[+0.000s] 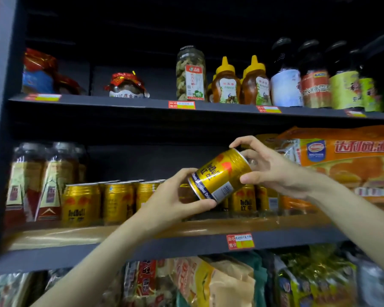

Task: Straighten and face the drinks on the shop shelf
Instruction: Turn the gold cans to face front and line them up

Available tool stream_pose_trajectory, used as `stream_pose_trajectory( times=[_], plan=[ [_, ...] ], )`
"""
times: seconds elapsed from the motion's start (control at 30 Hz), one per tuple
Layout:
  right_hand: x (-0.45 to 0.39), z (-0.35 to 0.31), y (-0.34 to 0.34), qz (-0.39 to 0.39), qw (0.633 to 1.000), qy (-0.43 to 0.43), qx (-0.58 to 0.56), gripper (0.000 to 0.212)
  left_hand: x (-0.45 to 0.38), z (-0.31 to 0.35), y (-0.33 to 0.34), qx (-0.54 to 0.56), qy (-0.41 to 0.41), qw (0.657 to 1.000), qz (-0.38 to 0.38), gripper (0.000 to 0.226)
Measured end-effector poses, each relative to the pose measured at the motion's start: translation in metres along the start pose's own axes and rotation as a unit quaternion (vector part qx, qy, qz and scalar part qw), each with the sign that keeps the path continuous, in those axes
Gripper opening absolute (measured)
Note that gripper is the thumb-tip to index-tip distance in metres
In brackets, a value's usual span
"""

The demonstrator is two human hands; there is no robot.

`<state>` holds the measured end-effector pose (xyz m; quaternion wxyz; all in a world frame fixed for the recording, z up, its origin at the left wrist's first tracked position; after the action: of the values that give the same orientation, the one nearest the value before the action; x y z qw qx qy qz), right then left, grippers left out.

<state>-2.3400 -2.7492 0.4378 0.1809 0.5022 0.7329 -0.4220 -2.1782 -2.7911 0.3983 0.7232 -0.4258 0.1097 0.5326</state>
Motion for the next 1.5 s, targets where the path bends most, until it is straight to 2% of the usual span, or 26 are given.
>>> stream_pose_trajectory(
  times=[0.07,0.13,0.2,0.3,0.37,0.43,0.5,0.6,0.73,0.87,0.93,1.1,1.23,1.3,1.33,1.4,1.47,1.5],
  plan=[
    [0.007,-0.001,0.011,0.035,0.999,-0.007,-0.041,0.062,0.010,0.001,-0.005,0.028,0.008,0.999,0.030,0.076],
    [0.014,0.001,0.022,0.095,0.993,-0.006,-0.064,0.052,0.023,0.002,-0.014,0.042,0.030,0.995,0.088,0.071],
    [0.019,0.005,0.037,0.147,0.984,0.005,-0.104,0.040,0.036,0.007,-0.023,0.023,0.055,0.987,0.153,0.065],
    [0.022,0.014,0.055,0.213,0.966,0.018,-0.144,0.047,0.047,0.017,-0.024,-0.045,0.103,0.978,0.173,0.071],
    [0.022,0.015,0.057,0.263,0.955,0.005,-0.141,0.052,0.049,0.017,-0.021,-0.024,0.085,0.984,0.151,0.072],
    [0.021,0.011,0.058,0.287,0.946,-0.027,-0.149,0.051,0.048,0.005,-0.021,0.121,-0.003,0.987,0.104,0.066],
    [0.020,0.004,0.057,0.290,0.946,-0.054,-0.133,0.050,0.047,-0.010,-0.016,0.290,-0.100,0.951,0.043,0.062],
    [0.020,-0.004,0.058,0.268,0.958,-0.077,-0.070,0.052,0.050,-0.014,-0.014,0.383,-0.138,0.913,-0.005,0.056],
    [0.020,-0.011,0.061,0.258,0.962,-0.089,-0.024,0.048,0.055,-0.011,-0.017,0.395,-0.143,0.907,-0.008,0.054],
    [0.016,-0.016,0.059,0.280,0.957,-0.036,0.069,0.035,0.063,-0.014,0.000,0.394,-0.218,0.889,-0.086,0.057],
    [0.013,-0.017,0.059,0.279,0.956,-0.010,0.089,0.036,0.064,-0.016,0.004,0.402,-0.233,0.879,-0.109,0.059],
    [0.005,-0.030,0.057,0.274,0.950,0.003,0.152,0.044,0.059,-0.016,0.002,0.428,-0.228,0.866,-0.122,0.058],
    [-0.002,-0.035,0.057,0.272,0.947,0.006,0.169,0.046,0.058,-0.011,0.002,0.414,-0.194,0.878,-0.139,0.054],
    [-0.006,-0.036,0.058,0.261,0.952,0.000,0.159,0.045,0.055,-0.011,-0.003,0.401,-0.159,0.896,-0.105,0.048],
    [-0.007,-0.036,0.059,0.249,0.958,-0.004,0.145,0.042,0.053,-0.012,-0.010,0.377,-0.136,0.914,-0.064,0.046],
    [-0.010,-0.031,0.062,0.224,0.969,-0.004,0.103,0.036,0.049,-0.015,-0.034,0.241,-0.070,0.965,0.075,0.050],
    [-0.011,-0.019,0.067,0.214,0.976,0.025,0.032,0.034,0.051,-0.007,-0.051,0.099,0.012,0.978,0.184,0.059],
    [-0.011,-0.012,0.070,0.214,0.976,0.042,-0.004,0.035,0.052,-0.002,-0.054,0.054,0.045,0.976,0.206,0.064]
  ],
)
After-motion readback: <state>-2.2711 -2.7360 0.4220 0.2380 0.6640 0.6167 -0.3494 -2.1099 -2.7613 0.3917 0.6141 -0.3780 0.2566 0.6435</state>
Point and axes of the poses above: each hand's wrist, its own x-axis away from the middle knuckle, its own y-axis out of the palm, z = x × y, the point moved 8 cm from there along -x, towards the middle knuckle, and after that the axes turned 12 degrees about -y, right-handed, at the moved point
